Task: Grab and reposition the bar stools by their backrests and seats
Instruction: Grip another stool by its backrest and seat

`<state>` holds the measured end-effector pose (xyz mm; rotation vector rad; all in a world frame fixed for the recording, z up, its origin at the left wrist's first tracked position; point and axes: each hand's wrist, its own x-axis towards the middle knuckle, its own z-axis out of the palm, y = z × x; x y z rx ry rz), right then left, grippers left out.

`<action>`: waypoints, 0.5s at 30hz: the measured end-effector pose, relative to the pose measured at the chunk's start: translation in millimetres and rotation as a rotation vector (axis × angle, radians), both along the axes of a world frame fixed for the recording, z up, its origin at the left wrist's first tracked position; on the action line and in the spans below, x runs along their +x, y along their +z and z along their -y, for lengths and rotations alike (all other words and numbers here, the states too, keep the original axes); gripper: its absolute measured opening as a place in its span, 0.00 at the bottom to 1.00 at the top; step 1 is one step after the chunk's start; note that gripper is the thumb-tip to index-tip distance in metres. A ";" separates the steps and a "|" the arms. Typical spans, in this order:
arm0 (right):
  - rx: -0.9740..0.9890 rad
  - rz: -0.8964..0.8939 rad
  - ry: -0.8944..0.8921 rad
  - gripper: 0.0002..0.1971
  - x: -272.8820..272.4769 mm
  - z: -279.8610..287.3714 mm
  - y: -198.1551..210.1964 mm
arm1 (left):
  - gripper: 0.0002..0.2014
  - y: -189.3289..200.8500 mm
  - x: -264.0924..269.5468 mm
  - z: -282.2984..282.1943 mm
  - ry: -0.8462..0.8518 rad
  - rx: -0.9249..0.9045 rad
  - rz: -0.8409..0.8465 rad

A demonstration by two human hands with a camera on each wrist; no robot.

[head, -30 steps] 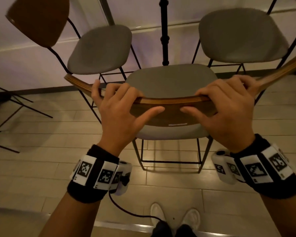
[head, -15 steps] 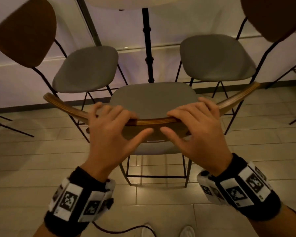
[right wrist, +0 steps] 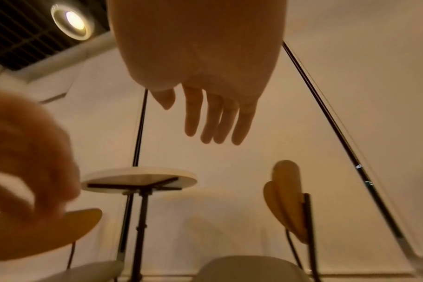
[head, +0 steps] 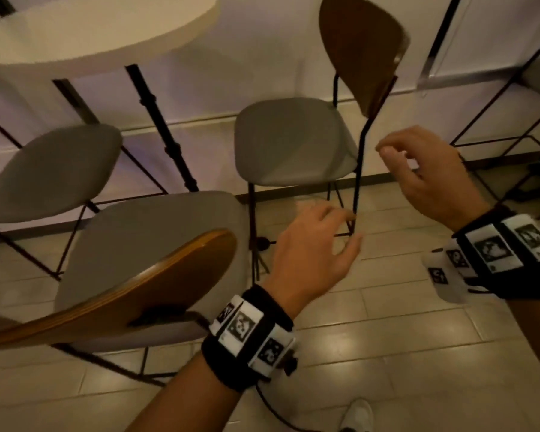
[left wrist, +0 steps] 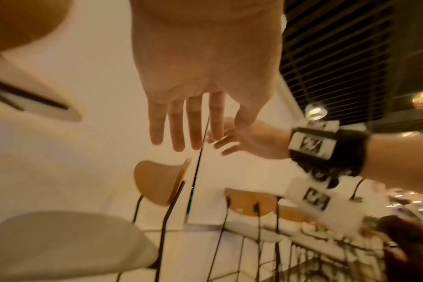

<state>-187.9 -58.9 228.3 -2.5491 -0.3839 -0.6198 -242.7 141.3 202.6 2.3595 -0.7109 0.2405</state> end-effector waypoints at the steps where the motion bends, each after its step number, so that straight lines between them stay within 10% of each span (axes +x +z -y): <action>1: -0.036 -0.044 -0.007 0.17 11.3 21.8 -0.6 | 0.16 -10.6 14.1 14.9 0.027 0.021 -0.053; 7: -0.120 -0.164 -0.039 0.22 94.6 103.2 5.2 | 0.25 -75.8 111.9 54.5 0.240 0.078 -0.286; 15: -0.229 -0.046 0.001 0.29 225.3 127.4 25.5 | 0.28 -165.1 260.1 31.2 0.898 -0.877 -0.966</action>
